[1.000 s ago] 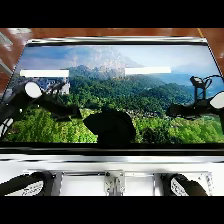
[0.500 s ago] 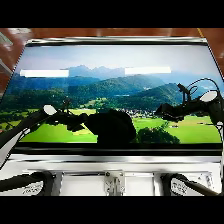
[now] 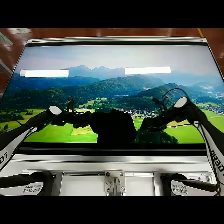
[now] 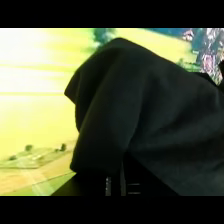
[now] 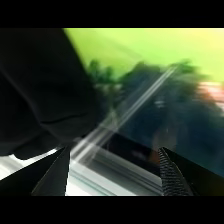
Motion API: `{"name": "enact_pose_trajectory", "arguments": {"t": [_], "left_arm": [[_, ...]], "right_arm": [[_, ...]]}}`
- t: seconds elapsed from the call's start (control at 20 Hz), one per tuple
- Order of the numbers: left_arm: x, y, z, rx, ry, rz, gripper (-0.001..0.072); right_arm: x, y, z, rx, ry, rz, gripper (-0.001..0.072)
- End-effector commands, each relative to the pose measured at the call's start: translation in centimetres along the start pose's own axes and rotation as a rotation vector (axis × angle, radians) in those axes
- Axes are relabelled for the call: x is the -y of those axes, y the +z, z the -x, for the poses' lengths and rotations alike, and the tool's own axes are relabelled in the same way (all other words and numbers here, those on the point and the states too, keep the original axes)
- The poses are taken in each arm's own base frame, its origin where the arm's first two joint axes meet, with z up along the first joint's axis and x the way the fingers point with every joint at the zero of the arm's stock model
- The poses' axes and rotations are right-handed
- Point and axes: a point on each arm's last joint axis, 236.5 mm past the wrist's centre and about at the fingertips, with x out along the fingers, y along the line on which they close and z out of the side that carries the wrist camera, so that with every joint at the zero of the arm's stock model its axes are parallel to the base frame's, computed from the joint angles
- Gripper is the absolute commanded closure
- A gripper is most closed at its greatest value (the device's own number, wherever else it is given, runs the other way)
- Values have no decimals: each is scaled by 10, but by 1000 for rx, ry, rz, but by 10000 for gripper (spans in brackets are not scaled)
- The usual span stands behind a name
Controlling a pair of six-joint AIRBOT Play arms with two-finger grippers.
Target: Fold the shirts.
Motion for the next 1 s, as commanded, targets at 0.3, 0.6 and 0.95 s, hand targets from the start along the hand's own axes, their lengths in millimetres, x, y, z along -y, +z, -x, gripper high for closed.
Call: {"name": "enact_pose_trajectory", "arguments": {"t": [0.3, 0.6, 0.95], "left_arm": [[16, -9, 14, -29, -46, -89, 668], [83, 38, 99, 226, -132, -381, 669], [303, -6, 421, 924, -382, -930, 669]], "right_arm": [[-37, 12, -53, 11, 4, 115, 161], [-51, 32, 10, 66, -45, 265, 635], [-175, 60, 324, 903, -401, 648, 635]]}}
